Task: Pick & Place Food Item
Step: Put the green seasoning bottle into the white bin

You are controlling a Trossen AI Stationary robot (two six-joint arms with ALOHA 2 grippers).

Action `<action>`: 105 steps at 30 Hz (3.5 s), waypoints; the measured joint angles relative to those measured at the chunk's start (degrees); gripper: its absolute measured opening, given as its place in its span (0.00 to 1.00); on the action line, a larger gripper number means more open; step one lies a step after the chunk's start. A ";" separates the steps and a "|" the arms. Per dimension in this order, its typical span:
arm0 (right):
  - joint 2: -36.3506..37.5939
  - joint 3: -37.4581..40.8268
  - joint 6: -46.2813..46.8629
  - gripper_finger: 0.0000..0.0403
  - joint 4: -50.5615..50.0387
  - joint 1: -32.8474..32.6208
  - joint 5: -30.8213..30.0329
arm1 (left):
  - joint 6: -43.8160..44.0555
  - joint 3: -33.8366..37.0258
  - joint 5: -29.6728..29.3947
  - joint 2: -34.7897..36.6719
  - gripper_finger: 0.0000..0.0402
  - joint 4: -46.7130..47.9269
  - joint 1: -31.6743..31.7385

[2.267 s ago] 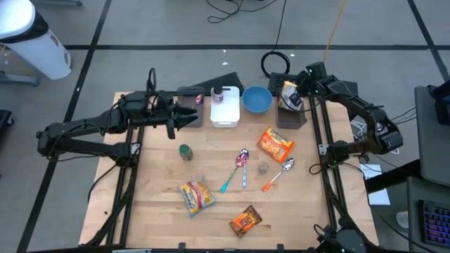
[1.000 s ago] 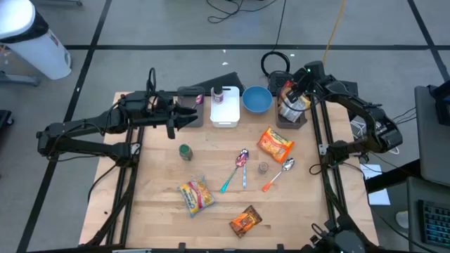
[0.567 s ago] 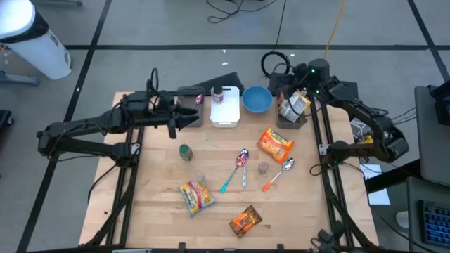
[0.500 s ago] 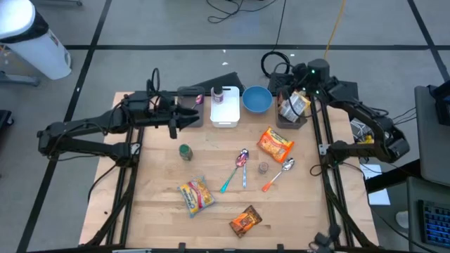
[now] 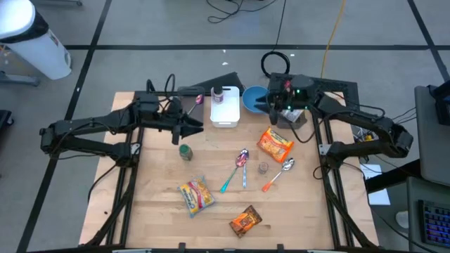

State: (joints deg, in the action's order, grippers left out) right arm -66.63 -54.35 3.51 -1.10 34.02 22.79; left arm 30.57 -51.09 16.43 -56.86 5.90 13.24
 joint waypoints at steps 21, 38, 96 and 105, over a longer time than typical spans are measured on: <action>-4.89 -0.02 16.34 0.35 17.90 -25.33 -14.49 | 3.48 0.00 -8.77 17.17 0.42 35.73 -12.88; -24.09 0.00 32.91 0.36 43.43 -31.12 -19.83 | 17.33 4.18 -40.23 16.54 0.42 50.21 -38.37; -23.17 0.00 31.40 0.35 41.56 -25.72 -10.69 | 72.30 24.76 -49.25 4.42 0.61 33.74 -55.06; -23.17 0.00 31.38 0.35 41.57 -25.75 -10.69 | 63.98 24.76 -53.13 4.42 0.81 33.85 -53.60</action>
State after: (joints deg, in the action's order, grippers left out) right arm -89.80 -54.35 34.89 40.47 8.27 12.10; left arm 94.55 -26.33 -36.69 -52.45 39.75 -40.36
